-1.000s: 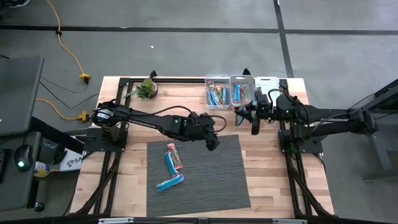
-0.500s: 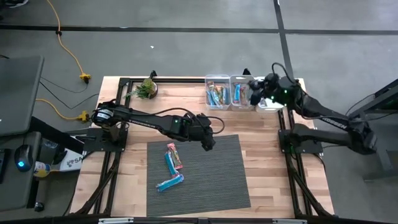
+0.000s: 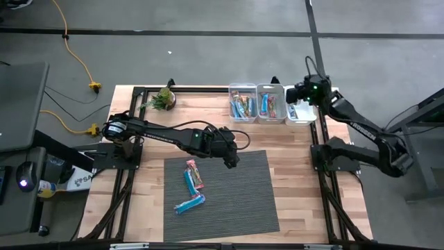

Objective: Pick and place Granola Bars by type
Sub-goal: Put the blue granola bar into the white bin

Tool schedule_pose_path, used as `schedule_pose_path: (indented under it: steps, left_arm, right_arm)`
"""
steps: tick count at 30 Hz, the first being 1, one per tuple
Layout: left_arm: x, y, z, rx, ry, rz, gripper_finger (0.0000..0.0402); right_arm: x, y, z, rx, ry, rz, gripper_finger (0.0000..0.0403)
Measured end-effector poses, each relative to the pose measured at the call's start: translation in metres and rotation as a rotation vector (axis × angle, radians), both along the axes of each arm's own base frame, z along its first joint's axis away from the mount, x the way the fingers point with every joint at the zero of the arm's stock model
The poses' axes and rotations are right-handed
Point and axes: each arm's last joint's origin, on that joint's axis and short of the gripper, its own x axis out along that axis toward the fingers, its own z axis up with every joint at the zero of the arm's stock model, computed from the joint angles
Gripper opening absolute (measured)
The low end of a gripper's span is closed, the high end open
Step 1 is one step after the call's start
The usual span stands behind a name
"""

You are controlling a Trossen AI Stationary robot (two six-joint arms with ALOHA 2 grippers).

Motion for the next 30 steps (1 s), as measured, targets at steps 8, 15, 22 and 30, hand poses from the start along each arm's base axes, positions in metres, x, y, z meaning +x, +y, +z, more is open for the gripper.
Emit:
schedule_pose_path:
  steps: [8,15,22,30]
  left_arm:
    - [-0.004,0.000,-0.003,-0.002,0.052,-0.008,0.0298]
    - [-0.009,0.000,-0.005,-0.021,0.117,-0.020,0.0298]
    - [-0.009,0.000,-0.006,-0.021,0.122,-0.020,0.0298]
    - [-0.009,0.000,-0.006,-0.021,0.121,-0.020,0.0298]
  right_arm:
    - [0.014,-0.024,-0.042,0.207,0.109,-0.062,0.0050]
    - [0.016,-0.039,-0.069,0.342,0.103,-0.140,0.0057]
    - [0.017,-0.040,-0.071,0.356,0.078,-0.161,0.0052]
    - [0.016,-0.039,-0.071,0.366,0.091,-0.142,0.0124]
